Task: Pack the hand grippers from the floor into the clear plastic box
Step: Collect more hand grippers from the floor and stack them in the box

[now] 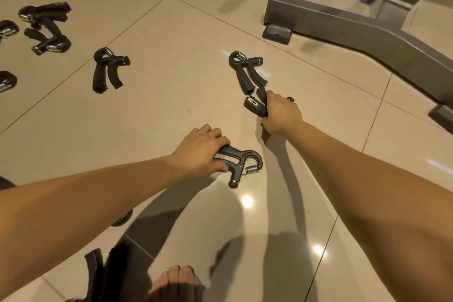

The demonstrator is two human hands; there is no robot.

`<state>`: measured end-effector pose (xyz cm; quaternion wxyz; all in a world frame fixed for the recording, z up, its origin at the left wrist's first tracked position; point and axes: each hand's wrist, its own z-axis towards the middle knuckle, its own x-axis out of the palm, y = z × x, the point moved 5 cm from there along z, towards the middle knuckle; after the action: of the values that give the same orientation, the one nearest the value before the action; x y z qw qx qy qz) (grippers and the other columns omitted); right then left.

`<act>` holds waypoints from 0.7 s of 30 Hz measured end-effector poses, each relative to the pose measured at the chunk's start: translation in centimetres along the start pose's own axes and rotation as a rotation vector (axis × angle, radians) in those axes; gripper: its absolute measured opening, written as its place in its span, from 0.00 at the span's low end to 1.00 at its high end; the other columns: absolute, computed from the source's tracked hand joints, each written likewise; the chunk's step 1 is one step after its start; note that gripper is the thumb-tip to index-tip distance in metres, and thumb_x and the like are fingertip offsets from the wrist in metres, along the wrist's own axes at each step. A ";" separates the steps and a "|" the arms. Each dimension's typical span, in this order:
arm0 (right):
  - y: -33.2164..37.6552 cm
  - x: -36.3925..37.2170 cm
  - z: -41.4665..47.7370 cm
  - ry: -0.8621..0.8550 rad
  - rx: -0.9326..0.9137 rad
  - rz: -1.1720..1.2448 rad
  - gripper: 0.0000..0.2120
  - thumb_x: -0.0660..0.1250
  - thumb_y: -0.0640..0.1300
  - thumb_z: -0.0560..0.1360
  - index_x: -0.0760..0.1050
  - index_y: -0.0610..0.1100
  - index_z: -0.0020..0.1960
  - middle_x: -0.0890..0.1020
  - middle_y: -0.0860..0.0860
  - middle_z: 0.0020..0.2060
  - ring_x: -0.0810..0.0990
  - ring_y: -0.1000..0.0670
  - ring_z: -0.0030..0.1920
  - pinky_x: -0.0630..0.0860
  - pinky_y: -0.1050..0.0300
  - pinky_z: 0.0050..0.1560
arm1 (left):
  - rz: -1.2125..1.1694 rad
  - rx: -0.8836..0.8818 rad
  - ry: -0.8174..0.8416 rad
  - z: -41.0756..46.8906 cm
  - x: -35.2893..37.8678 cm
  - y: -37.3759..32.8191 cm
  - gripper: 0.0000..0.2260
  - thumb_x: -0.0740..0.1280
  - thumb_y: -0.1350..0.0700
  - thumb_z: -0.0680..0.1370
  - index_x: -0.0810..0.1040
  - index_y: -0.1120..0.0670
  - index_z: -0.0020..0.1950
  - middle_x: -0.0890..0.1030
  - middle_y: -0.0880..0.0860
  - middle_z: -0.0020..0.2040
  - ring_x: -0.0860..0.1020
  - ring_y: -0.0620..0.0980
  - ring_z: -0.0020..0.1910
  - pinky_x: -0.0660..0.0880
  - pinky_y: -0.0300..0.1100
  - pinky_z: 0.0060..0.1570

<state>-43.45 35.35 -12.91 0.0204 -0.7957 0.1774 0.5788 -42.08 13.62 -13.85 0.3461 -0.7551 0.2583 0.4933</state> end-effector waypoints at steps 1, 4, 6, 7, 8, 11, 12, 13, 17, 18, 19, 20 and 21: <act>-0.1 0.2 -0.4 -0.030 -0.016 -0.019 0.24 0.69 0.40 0.72 0.66 0.41 0.66 0.76 0.42 0.57 0.77 0.38 0.57 0.69 0.48 0.53 | -0.016 -0.016 -0.009 -0.1 0.1 0.0 0.27 0.71 0.34 0.71 0.75 0.43 0.66 0.75 0.45 0.55 0.70 0.49 0.56 0.68 0.45 0.54; -0.5 1.1 -2.1 -0.037 -0.095 -0.054 0.23 0.69 0.38 0.70 0.70 0.42 0.64 0.76 0.44 0.55 0.77 0.39 0.55 0.70 0.48 0.55 | 0.012 -0.027 0.016 -0.6 0.4 0.2 0.28 0.73 0.37 0.68 0.74 0.43 0.65 0.74 0.45 0.55 0.70 0.49 0.55 0.68 0.45 0.51; -0.7 1.4 -3.5 -0.004 -0.144 -0.068 0.25 0.69 0.39 0.69 0.72 0.45 0.66 0.76 0.45 0.55 0.76 0.40 0.56 0.70 0.48 0.57 | 0.011 -0.071 0.025 -1.2 0.7 0.6 0.27 0.73 0.37 0.66 0.74 0.44 0.62 0.74 0.45 0.52 0.71 0.49 0.53 0.67 0.45 0.48; -0.9 1.5 -4.4 0.009 -0.173 -0.075 0.26 0.69 0.38 0.69 0.72 0.46 0.67 0.76 0.46 0.55 0.76 0.41 0.56 0.69 0.48 0.59 | -0.013 -0.107 0.024 -1.6 0.7 0.8 0.25 0.72 0.38 0.64 0.74 0.44 0.59 0.73 0.44 0.50 0.71 0.49 0.51 0.67 0.44 0.46; -1.0 1.7 -5.3 0.015 -0.207 -0.084 0.27 0.69 0.38 0.69 0.72 0.47 0.67 0.77 0.47 0.56 0.75 0.41 0.57 0.68 0.49 0.61 | -0.051 -0.148 0.019 -2.2 0.8 0.9 0.24 0.72 0.39 0.63 0.73 0.45 0.55 0.73 0.44 0.47 0.72 0.49 0.49 0.67 0.44 0.44; -1.7 1.9 -8.3 0.060 -0.273 -0.118 0.21 0.68 0.38 0.68 0.75 0.48 0.61 0.78 0.49 0.53 0.74 0.44 0.57 0.67 0.50 0.64 | -0.233 -0.291 0.005 -3.6 0.9 1.1 0.23 0.74 0.46 0.62 0.67 0.47 0.51 0.75 0.46 0.43 0.75 0.50 0.42 0.72 0.47 0.38; -1.9 2.0 -9.3 0.086 -0.278 -0.111 0.17 0.68 0.39 0.69 0.77 0.47 0.57 0.80 0.49 0.51 0.75 0.44 0.56 0.67 0.50 0.64 | -0.288 -0.342 0.004 -4.0 0.9 1.3 0.23 0.74 0.49 0.63 0.66 0.48 0.51 0.76 0.47 0.42 0.76 0.50 0.40 0.73 0.47 0.37; -2.1 2.0 -10.2 0.100 -0.271 -0.094 0.12 0.66 0.40 0.70 0.79 0.46 0.53 0.81 0.48 0.48 0.76 0.43 0.54 0.68 0.51 0.63 | -0.322 -0.378 0.007 -4.5 0.9 1.3 0.24 0.74 0.50 0.64 0.65 0.49 0.52 0.77 0.49 0.41 0.77 0.50 0.38 0.73 0.46 0.36; -2.9 2.7 -13.2 -0.057 -0.125 -0.062 0.15 0.63 0.51 0.77 0.76 0.42 0.38 0.78 0.47 0.35 0.78 0.42 0.42 0.75 0.49 0.53 | -0.321 -0.366 0.016 -6.1 1.1 0.8 0.25 0.75 0.51 0.65 0.65 0.49 0.53 0.77 0.49 0.40 0.76 0.49 0.37 0.69 0.44 0.33; -3.3 3.0 -13.7 -0.135 -0.058 -0.095 0.15 0.64 0.55 0.77 0.76 0.44 0.41 0.78 0.47 0.38 0.78 0.43 0.46 0.74 0.49 0.53 | -0.320 -0.354 0.013 -6.4 1.1 0.4 0.24 0.75 0.51 0.65 0.65 0.48 0.53 0.77 0.48 0.40 0.76 0.48 0.37 0.68 0.44 0.32; -3.7 3.3 -14.1 -0.189 0.028 -0.136 0.17 0.67 0.60 0.75 0.76 0.44 0.48 0.78 0.47 0.45 0.77 0.44 0.51 0.72 0.50 0.54 | -0.322 -0.347 0.007 -6.7 1.2 0.1 0.24 0.75 0.51 0.65 0.65 0.48 0.54 0.77 0.47 0.40 0.76 0.47 0.37 0.68 0.43 0.32; -4.3 3.6 -14.6 -0.214 0.142 -0.151 0.24 0.70 0.63 0.72 0.74 0.44 0.56 0.77 0.46 0.51 0.75 0.44 0.55 0.71 0.48 0.54 | -0.331 -0.344 -0.002 -7.1 1.3 -0.4 0.24 0.75 0.51 0.65 0.66 0.47 0.54 0.77 0.47 0.41 0.76 0.47 0.38 0.68 0.43 0.33; -5.1 4.1 -14.9 -0.194 0.266 -0.113 0.32 0.72 0.64 0.69 0.70 0.43 0.61 0.74 0.45 0.56 0.73 0.43 0.58 0.71 0.47 0.54 | -0.343 -0.342 -0.012 -7.4 1.3 -0.8 0.24 0.75 0.51 0.65 0.66 0.47 0.55 0.77 0.47 0.42 0.76 0.47 0.38 0.68 0.42 0.33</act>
<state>-27.13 35.52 -12.68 0.1751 -0.7350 0.2043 0.6224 -36.79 8.36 -12.84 0.2935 -0.8326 0.0372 0.4682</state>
